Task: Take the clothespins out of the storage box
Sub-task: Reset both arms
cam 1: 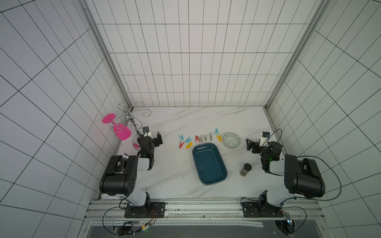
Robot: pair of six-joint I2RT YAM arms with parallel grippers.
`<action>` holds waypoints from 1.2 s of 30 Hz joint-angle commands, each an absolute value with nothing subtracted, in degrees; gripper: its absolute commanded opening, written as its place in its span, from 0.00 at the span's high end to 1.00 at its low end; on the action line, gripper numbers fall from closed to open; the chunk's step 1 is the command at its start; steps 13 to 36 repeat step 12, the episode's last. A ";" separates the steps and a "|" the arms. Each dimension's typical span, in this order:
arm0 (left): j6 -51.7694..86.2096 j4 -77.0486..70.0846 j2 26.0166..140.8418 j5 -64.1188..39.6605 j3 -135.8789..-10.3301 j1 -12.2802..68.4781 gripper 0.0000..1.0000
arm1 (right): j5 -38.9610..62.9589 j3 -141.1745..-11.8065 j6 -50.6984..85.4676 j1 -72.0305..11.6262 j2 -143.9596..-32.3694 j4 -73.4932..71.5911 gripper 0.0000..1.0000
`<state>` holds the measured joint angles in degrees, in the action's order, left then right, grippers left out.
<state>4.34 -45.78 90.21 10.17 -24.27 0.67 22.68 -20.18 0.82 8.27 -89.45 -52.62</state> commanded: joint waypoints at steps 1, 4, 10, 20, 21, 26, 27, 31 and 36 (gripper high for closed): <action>4.92 -44.82 89.74 9.15 -25.65 0.15 0.01 | 20.33 -23.05 -0.15 6.96 -88.68 -50.62 0.01; 4.83 -44.65 89.82 9.14 -25.67 0.09 0.01 | 18.26 -23.47 -0.52 5.94 -88.60 -49.51 0.01; 4.91 -44.65 89.60 9.19 -25.58 0.11 0.01 | 15.65 -23.91 -0.97 4.92 -88.42 -48.42 0.02; 4.92 -44.82 89.51 9.14 -25.50 0.11 0.01 | 15.38 -23.80 -1.05 4.79 -88.33 -48.36 0.02; 4.92 -44.82 89.51 9.14 -25.50 0.11 0.01 | 15.38 -23.80 -1.05 4.79 -88.33 -48.36 0.02; 4.92 -44.82 89.51 9.14 -25.50 0.11 0.01 | 15.38 -23.80 -1.05 4.79 -88.33 -48.36 0.02; 4.92 -44.82 89.51 9.14 -25.50 0.11 0.01 | 15.38 -23.80 -1.05 4.79 -88.33 -48.36 0.02; 4.92 -44.82 89.51 9.14 -25.50 0.11 0.01 | 15.38 -23.80 -1.05 4.79 -88.33 -48.36 0.02; 4.92 -44.82 89.51 9.14 -25.50 0.11 0.01 | 15.38 -23.80 -1.05 4.79 -88.33 -48.36 0.02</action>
